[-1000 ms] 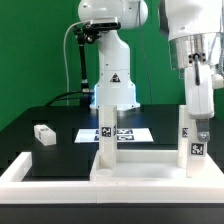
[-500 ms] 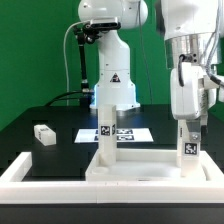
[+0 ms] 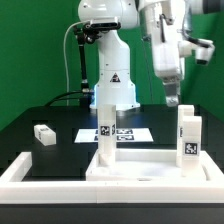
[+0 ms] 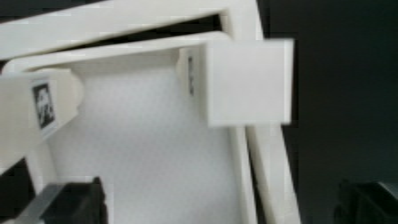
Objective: Assemble desk
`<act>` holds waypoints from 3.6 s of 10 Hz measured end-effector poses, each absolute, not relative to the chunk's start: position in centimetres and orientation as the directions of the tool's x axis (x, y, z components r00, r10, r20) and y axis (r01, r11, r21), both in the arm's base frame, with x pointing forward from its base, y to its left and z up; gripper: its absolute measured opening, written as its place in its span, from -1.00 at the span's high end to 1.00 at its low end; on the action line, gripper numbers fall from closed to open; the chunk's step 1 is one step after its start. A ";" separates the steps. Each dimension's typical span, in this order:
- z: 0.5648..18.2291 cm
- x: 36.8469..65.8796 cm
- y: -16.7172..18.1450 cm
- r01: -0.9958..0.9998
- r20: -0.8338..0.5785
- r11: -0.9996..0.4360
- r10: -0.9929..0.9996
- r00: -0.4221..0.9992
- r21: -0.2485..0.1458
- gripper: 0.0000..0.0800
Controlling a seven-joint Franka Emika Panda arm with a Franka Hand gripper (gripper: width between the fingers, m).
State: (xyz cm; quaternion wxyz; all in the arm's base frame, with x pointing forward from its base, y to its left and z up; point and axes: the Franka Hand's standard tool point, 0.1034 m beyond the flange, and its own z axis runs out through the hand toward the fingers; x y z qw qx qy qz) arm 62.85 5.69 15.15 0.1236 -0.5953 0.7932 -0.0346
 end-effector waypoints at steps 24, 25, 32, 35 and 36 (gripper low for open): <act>17.1 55.9 -1.8 -0.797 0.050 -0.531 -0.840 0.541 -0.287 -0.62; 17.1 55.9 -1.8 -0.797 0.050 -0.531 -0.840 0.541 -0.287 -0.62; 15.5 48.4 -8.3 -0.449 0.194 -0.864 -0.493 0.848 -0.229 -0.62; 15.6 46.2 -10.9 -0.243 0.240 -0.952 -0.284 0.928 -0.185 -0.62; 15.6 46.3 -10.8 -0.158 0.254 -0.974 -0.196 0.947 -0.163 -0.62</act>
Offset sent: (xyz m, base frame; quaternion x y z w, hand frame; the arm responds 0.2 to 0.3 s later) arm 0.0000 0.0000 0.0000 0.0000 0.0000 0.0000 1.0000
